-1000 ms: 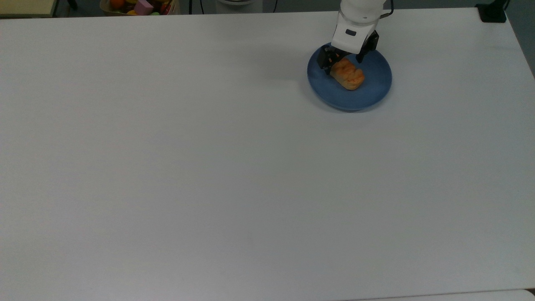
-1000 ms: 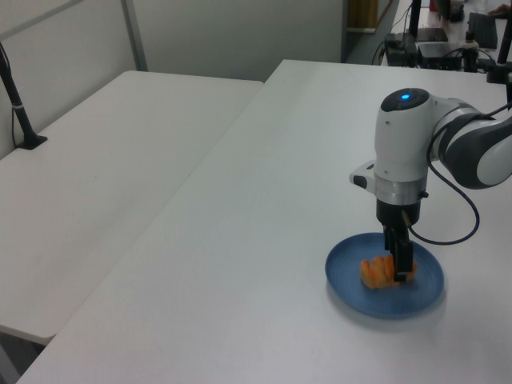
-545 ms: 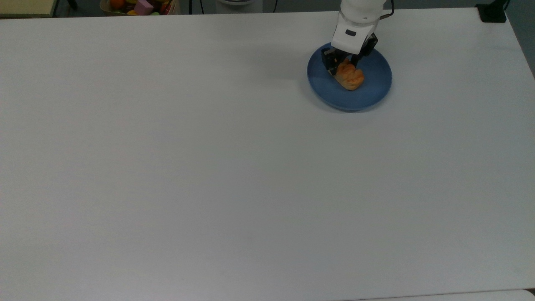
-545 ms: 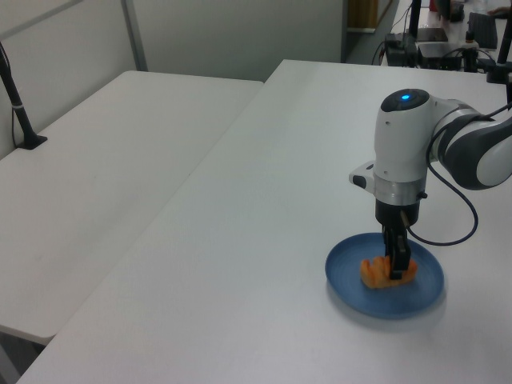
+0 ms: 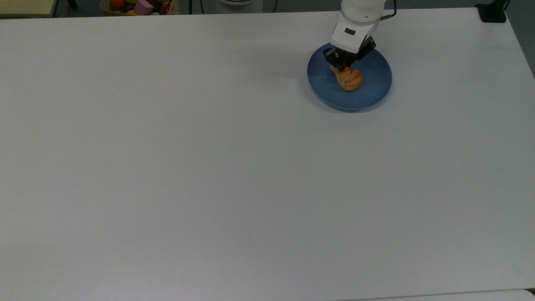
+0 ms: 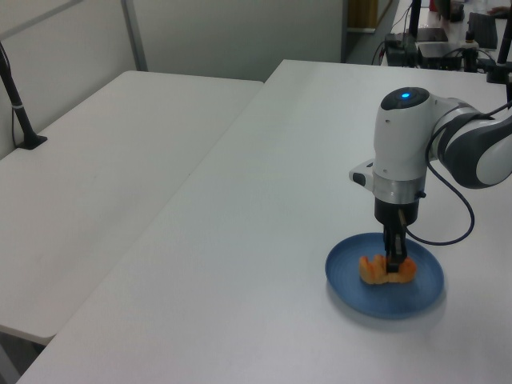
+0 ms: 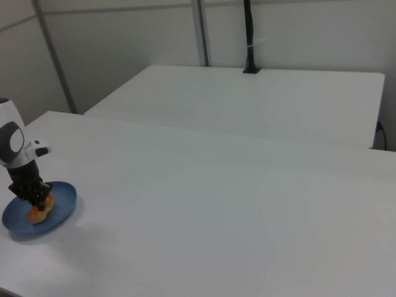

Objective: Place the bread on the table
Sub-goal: 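Lift the bread roll off the plate and carry it beside the plate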

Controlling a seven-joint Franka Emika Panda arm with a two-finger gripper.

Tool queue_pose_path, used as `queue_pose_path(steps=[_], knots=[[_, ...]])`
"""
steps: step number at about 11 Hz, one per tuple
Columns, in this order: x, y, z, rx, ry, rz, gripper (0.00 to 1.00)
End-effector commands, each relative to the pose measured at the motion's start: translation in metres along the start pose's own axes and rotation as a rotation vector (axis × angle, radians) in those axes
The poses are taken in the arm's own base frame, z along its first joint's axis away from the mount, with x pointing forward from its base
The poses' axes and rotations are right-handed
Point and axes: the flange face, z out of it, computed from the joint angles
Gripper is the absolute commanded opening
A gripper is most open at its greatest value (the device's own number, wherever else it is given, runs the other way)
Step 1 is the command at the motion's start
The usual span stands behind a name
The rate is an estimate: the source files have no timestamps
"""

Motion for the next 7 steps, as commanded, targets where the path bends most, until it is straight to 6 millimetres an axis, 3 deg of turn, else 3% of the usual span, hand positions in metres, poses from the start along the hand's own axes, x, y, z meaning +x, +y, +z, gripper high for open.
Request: queue_pose_path(steps=[1, 4, 7], knots=[[-0.006, -0.002, -0.037, -0.048, 0.0, 0.062, 0.06], [0.003, -0.004, -0.093, -0.064, 0.012, 0.148, 0.06], [0.026, -0.004, -0.147, -0.037, 0.076, 0.221, 0.06]])
